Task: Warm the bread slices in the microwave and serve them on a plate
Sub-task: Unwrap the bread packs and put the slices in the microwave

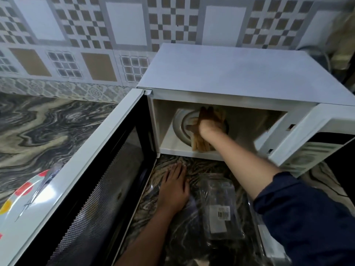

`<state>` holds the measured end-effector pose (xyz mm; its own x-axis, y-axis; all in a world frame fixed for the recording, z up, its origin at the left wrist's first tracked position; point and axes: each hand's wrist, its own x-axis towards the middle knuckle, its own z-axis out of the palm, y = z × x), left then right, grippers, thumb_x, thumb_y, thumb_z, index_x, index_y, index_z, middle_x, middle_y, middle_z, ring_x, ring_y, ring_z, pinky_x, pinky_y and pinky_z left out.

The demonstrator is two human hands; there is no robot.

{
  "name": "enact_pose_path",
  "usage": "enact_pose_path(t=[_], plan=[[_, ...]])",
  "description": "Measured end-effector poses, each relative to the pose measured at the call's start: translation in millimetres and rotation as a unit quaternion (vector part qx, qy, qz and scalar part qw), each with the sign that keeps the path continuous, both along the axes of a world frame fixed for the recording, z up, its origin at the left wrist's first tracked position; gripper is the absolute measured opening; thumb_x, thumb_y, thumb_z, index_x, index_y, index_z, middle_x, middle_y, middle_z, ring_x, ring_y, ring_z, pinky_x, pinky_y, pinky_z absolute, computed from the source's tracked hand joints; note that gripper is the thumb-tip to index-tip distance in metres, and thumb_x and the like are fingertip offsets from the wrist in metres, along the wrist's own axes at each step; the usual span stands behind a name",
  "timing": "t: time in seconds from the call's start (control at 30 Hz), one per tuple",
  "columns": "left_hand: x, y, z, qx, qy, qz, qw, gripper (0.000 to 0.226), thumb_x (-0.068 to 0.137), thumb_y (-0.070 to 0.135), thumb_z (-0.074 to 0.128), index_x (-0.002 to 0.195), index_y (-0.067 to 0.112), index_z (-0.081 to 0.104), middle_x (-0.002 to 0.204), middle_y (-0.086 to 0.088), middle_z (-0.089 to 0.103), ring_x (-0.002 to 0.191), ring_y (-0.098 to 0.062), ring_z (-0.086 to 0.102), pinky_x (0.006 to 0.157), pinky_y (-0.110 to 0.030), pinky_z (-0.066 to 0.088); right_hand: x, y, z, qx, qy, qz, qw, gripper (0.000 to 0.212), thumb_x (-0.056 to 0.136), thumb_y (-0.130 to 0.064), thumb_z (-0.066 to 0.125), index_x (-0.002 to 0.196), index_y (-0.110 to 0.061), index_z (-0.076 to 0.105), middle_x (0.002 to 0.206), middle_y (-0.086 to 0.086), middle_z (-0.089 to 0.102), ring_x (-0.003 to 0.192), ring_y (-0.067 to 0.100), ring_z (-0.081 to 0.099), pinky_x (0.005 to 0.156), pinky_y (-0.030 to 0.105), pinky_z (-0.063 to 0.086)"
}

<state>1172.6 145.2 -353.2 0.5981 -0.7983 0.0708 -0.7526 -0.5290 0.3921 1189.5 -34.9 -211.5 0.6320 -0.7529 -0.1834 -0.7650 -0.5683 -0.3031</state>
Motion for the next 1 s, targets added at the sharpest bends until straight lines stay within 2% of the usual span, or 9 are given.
enact_pose_path(t=[0.13, 0.23, 0.3, 0.47, 0.6, 0.7, 0.77, 0.93, 1.0], plan=[[0, -2, 0, -0.002, 0.002, 0.003, 1.0, 0.066, 0.086, 0.045, 0.012, 0.148, 0.024, 0.021, 0.157, 0.005, 0.016, 0.145, -0.008, 0.01, 0.114, -0.025, -0.005, -17, 5, -3, -0.187, -0.089, 0.051, 0.977, 0.066, 0.085, -0.043, 0.057, 0.14, -0.013, 0.034, 0.147, 0.015, 0.032, 0.136, 0.035, 0.028, 0.113, 0.049, 0.022], [0, -1, 1, -0.012, 0.009, 0.003, 1.0, 0.056, 0.094, 0.034, 0.034, 0.148, 0.023, 0.022, 0.157, 0.004, 0.017, 0.145, -0.009, 0.012, 0.117, -0.027, 0.001, -27, 13, -10, -0.114, -0.091, 0.138, 0.98, 0.055, 0.087, -0.023, 0.058, 0.138, -0.011, 0.038, 0.148, 0.015, 0.027, 0.135, 0.034, 0.029, 0.108, 0.037, 0.029], [0, -1, 1, -0.015, 0.007, 0.004, 1.0, 0.056, 0.095, 0.033, 0.037, 0.148, 0.023, 0.022, 0.157, 0.004, 0.017, 0.144, -0.008, 0.012, 0.117, -0.027, 0.002, -34, 17, -15, -0.111, -0.095, 0.158, 0.977, 0.057, 0.085, -0.022, 0.056, 0.138, -0.014, 0.036, 0.15, 0.013, 0.021, 0.138, 0.033, 0.022, 0.109, 0.038, 0.028], [-1, 0, 1, -0.026, 0.003, 0.003, 1.0, 0.056, 0.095, 0.033, 0.036, 0.148, 0.023, 0.021, 0.157, 0.004, 0.017, 0.144, -0.008, 0.012, 0.116, -0.025, 0.001, -36, 22, -22, -0.114, -0.102, 0.147, 0.977, 0.058, 0.09, -0.019, 0.05, 0.143, -0.013, 0.028, 0.155, 0.013, 0.012, 0.143, 0.029, 0.009, 0.113, 0.037, 0.018], [-1, 0, 0, -0.029, 0.001, 0.002, 1.0, 0.054, 0.097, 0.034, 0.032, 0.148, 0.023, 0.02, 0.158, 0.004, 0.015, 0.145, -0.008, 0.009, 0.116, -0.027, 0.0, -33, 24, -17, -0.153, -0.116, 0.113, 0.975, 0.052, 0.088, -0.015, 0.048, 0.138, -0.012, 0.035, 0.151, 0.011, 0.018, 0.14, 0.027, 0.005, 0.109, 0.035, -0.005], [0, 0, -2, -0.032, 0.002, -0.001, 0.999, 0.055, 0.096, 0.035, 0.033, 0.149, 0.023, 0.019, 0.158, 0.005, 0.014, 0.145, -0.008, 0.007, 0.116, -0.026, -0.001, -17, 12, -25, -0.139, -0.093, 0.12, 0.978, 0.057, 0.087, -0.019, 0.051, 0.139, -0.012, 0.03, 0.15, 0.012, 0.019, 0.137, 0.032, 0.018, 0.109, 0.042, 0.022], [0, 0, -2, -0.034, 0.005, -0.001, 0.999, 0.056, 0.096, 0.034, 0.034, 0.149, 0.023, 0.019, 0.158, 0.004, 0.014, 0.145, -0.008, 0.006, 0.115, -0.025, -0.003, -9, 3, -27, -0.119, -0.058, 0.124, 0.983, 0.065, 0.09, -0.02, 0.05, 0.146, -0.012, 0.017, 0.153, 0.013, 0.011, 0.14, 0.033, 0.017, 0.107, 0.041, 0.031], [0, 0, -1, -0.047, 0.01, 0.0, 0.999, 0.056, 0.096, 0.033, 0.036, 0.148, 0.021, 0.022, 0.157, 0.002, 0.017, 0.145, -0.01, 0.008, 0.112, -0.024, -0.005, 4, -12, -30, -0.117, -0.005, 0.116, 0.986, 0.067, 0.094, -0.024, 0.043, 0.149, -0.01, 0.007, 0.156, 0.015, 0.008, 0.143, 0.033, 0.01, 0.114, 0.043, 0.023], [0, -1, -1, -0.044, 0.006, 0.001, 0.999, 0.055, 0.095, 0.033, 0.035, 0.148, 0.021, 0.023, 0.157, 0.002, 0.018, 0.145, -0.01, 0.009, 0.112, -0.024, -0.006, 7, -17, -34, -0.11, -0.019, 0.106, 0.988, 0.068, 0.09, -0.026, 0.047, 0.148, -0.019, 0.012, 0.155, 0.009, 0.012, 0.142, 0.034, 0.014, 0.116, 0.048, 0.02]])
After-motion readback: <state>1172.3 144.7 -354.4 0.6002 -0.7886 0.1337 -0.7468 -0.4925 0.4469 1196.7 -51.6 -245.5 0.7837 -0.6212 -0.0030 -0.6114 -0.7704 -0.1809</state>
